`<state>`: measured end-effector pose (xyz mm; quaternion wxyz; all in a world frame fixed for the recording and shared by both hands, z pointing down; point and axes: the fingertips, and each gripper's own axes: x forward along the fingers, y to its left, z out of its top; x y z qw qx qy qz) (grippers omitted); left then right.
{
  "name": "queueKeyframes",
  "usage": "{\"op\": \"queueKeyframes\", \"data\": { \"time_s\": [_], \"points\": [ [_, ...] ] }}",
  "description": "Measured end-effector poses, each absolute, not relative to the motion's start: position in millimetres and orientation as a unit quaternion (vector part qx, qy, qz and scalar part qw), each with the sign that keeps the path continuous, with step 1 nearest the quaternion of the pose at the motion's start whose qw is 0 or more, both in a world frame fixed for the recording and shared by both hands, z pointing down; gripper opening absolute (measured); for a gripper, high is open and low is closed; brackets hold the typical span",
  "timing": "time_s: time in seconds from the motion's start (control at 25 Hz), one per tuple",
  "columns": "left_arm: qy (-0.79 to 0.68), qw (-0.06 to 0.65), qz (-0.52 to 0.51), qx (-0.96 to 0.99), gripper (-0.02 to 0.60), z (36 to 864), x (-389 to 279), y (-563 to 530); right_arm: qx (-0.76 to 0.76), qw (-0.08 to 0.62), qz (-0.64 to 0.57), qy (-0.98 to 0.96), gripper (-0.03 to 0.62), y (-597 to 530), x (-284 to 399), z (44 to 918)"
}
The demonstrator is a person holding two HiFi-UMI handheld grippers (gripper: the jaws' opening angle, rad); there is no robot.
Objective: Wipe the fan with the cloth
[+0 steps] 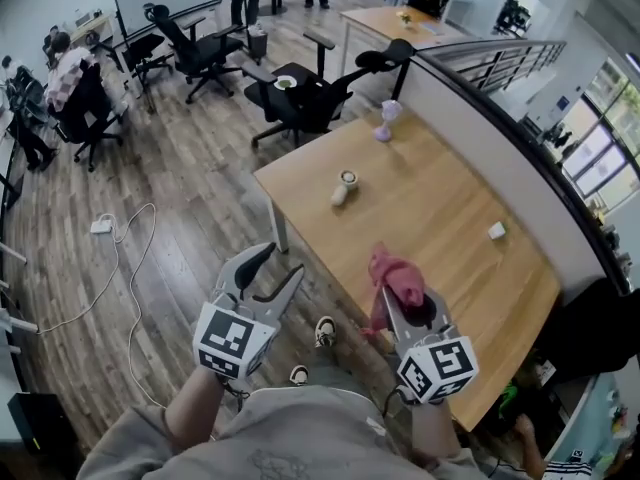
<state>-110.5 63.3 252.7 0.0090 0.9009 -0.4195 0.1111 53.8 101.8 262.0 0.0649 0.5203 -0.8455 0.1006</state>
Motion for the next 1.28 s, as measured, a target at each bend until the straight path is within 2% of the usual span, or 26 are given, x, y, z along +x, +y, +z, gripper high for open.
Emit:
{"op": "queueKeyframes", "data": {
  "time_s": [0.64,1.28],
  "points": [
    [-0.423,0.038,0.139,0.894,0.215,290.5,-61.8,-95.3,0.504,0.098,0.134,-0.848,0.115,-63.4,101.6,307.6],
    [-0.418,0.081,0.2,0.882,0.215,375.8,-25.4,-186.8,0.506,0.121,0.183,-0.834,0.115,-174.2,137.7,378.4]
  ]
}}
